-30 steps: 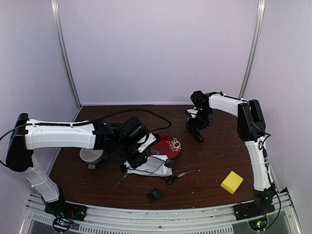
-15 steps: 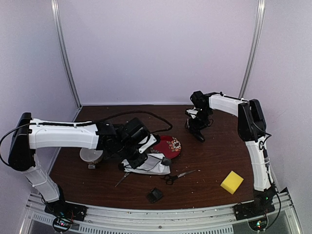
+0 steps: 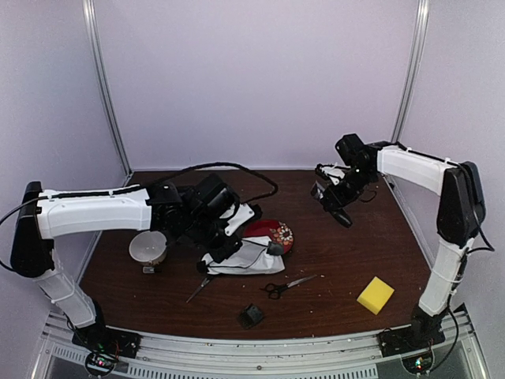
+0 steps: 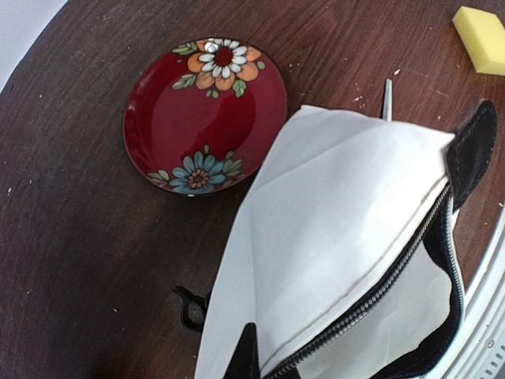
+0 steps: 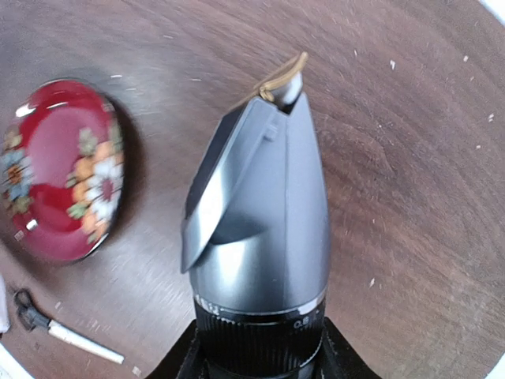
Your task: Sort the hair-cutting tools
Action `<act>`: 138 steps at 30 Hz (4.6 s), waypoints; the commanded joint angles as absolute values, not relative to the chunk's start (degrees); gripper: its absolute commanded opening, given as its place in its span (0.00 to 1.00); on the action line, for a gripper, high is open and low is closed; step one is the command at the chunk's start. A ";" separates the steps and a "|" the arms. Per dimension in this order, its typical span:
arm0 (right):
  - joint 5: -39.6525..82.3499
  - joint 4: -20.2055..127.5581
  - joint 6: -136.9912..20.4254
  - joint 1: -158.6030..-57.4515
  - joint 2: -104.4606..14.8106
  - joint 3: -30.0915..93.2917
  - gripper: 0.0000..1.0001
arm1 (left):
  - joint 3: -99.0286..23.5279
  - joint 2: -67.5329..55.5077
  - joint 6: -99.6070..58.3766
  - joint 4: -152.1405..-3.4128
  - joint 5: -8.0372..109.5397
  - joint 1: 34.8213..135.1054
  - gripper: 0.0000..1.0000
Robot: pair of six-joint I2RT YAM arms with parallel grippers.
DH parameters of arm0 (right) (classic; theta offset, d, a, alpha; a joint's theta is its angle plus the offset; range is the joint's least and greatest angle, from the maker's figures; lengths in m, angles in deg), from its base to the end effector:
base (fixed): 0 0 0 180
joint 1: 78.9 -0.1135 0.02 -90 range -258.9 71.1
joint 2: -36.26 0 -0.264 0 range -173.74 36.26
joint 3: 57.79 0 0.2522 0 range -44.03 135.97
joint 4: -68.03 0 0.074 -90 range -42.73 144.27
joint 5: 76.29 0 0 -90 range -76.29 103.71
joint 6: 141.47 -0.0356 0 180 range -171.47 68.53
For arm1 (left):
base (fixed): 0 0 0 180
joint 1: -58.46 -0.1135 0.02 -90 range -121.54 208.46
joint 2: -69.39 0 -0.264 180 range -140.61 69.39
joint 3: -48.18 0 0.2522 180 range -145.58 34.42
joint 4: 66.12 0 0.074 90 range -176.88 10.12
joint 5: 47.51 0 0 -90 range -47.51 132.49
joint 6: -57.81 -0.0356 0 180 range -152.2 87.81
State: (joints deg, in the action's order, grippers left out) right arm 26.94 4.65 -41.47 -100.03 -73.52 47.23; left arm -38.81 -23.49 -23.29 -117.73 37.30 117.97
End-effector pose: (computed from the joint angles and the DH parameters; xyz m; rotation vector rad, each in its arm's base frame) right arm 0.3712 0.1522 0.2402 -0.8005 2.6435 0.3704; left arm 0.1768 -0.2939 0.2590 1.0818 2.3685 -0.3290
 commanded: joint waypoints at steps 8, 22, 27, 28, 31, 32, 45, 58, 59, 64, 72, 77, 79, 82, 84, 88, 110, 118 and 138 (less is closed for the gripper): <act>44.39 2.91 -30.36 -99.82 -46.29 38.88 0.23 | -46.63 -23.07 -22.07 -121.40 49.69 115.38 0.00; 58.00 -1.18 -26.41 -103.86 -31.53 40.54 0.23 | -49.45 -26.32 -21.21 -121.77 57.18 113.77 0.00; 63.29 -1.69 -24.24 -109.36 -30.86 43.63 0.23 | -49.39 -27.61 -21.11 -122.34 61.81 112.46 0.00; 63.65 -2.64 -23.30 -111.16 -31.49 44.94 0.23 | -49.90 -28.12 -20.69 -122.85 62.66 112.09 0.00; 61.69 -4.90 -20.77 -117.92 -33.98 48.20 0.23 | -51.26 -29.50 -20.50 -124.71 65.34 111.73 0.00; 59.90 -5.57 -19.81 -120.24 -34.91 49.22 0.23 | -51.85 -29.89 -20.43 -125.23 65.79 111.66 0.00; 53.58 -4.27 -13.33 -140.63 -55.49 60.99 0.20 | -54.68 -32.38 -20.76 -126.08 80.96 111.72 0.00; 54.80 1.67 -15.26 -143.20 -61.64 64.90 0.19 | -54.66 -31.82 -21.07 -126.07 83.12 113.37 0.00; 54.91 1.74 -15.20 -143.31 -61.96 65.64 0.19 | -54.63 -31.85 -21.00 -126.05 83.26 113.51 0.00; 52.76 2.16 -13.81 -143.70 -62.02 63.63 0.20 | -53.78 -30.98 -21.30 -126.04 83.55 113.75 0.00; 47.54 2.72 -10.07 -143.68 -58.67 52.61 0.19 | -52.44 -29.34 -22.35 -126.64 85.70 113.75 0.00; 45.31 3.76 -10.84 -143.68 -57.20 48.09 0.19 | -51.36 -29.41 -22.88 -126.63 85.38 113.75 0.00; 43.41 4.18 -11.28 -143.68 -56.35 46.81 0.18 | -50.71 -29.84 -22.82 -126.64 86.85 113.78 0.00; 39.26 4.56 -11.15 -143.77 -54.89 44.64 0.18 | -49.97 -30.37 -23.22 -126.64 87.48 113.92 0.00; 36.03 4.78 -11.46 -143.85 -53.93 43.30 0.17 | -50.00 -30.74 -22.95 -126.64 87.56 113.92 0.00; 29.74 3.98 -13.37 -143.94 -52.59 41.68 0.17 | -50.28 -32.13 -21.74 -126.64 87.19 113.92 0.00; 18.19 -1.82 -7.71 -146.62 -52.08 35.57 0.17 | -53.84 -38.18 -22.70 -128.76 85.25 114.12 0.32; 14.72 0.81 -8.24 -146.57 -51.75 30.61 0.16 | -41.59 -25.83 -17.74 -121.94 76.49 111.46 0.45; 17.91 4.79 -9.66 -134.34 -41.64 20.52 0.12 | -28.30 -29.21 -13.49 -87.21 72.44 111.31 0.57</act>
